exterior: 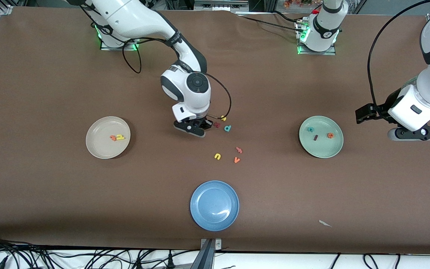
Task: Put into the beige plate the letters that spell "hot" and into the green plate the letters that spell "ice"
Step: 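Lift the blue o and carry it to the white plate, then lower the o onto the white plate and open the right gripper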
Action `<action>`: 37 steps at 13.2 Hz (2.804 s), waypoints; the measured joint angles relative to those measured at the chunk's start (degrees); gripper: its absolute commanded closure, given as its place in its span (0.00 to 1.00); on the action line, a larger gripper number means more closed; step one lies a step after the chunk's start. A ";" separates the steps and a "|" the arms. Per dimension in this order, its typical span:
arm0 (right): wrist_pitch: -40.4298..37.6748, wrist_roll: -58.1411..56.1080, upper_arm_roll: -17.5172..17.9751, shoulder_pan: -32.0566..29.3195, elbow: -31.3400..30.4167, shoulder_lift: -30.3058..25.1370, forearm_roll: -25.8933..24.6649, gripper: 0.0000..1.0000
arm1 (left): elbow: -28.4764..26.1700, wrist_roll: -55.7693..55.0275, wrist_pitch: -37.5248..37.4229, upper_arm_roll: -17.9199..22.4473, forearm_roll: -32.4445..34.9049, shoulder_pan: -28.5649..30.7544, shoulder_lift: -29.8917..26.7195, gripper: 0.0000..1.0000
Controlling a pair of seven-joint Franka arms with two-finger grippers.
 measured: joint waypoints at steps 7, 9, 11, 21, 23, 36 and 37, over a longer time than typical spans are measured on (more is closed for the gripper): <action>-11.89 -24.57 5.49 -17.29 -5.92 -12.31 0.11 0.80 | -1.11 0.05 0.35 0.44 0.00 0.43 0.15 0.00; -15.59 -32.53 5.70 -21.51 -7.68 -16.03 0.23 0.79 | -1.62 0.06 0.45 0.45 0.00 0.43 0.22 0.00; -20.38 -40.87 5.71 -26.02 -8.51 -19.12 0.26 0.79 | -1.79 0.10 0.48 0.44 0.00 0.35 0.33 0.00; -8.73 -59.96 5.79 -39.79 -20.73 -24.65 0.48 0.70 | -1.68 0.19 0.63 0.00 0.00 -0.23 0.47 0.00; -4.26 -60.73 5.78 -41.61 -22.88 -24.41 0.48 0.53 | -1.68 0.24 0.62 -0.33 0.00 -0.31 0.47 0.00; -13.48 -60.85 8.21 -42.19 -13.07 -25.41 0.48 0.41 | -1.68 2.84 0.63 -0.49 0.00 -0.40 0.47 0.00; -16.76 -60.99 8.80 -41.78 -10.25 -25.56 0.85 0.41 | -1.68 3.34 0.63 -0.49 0.00 -0.38 0.47 0.00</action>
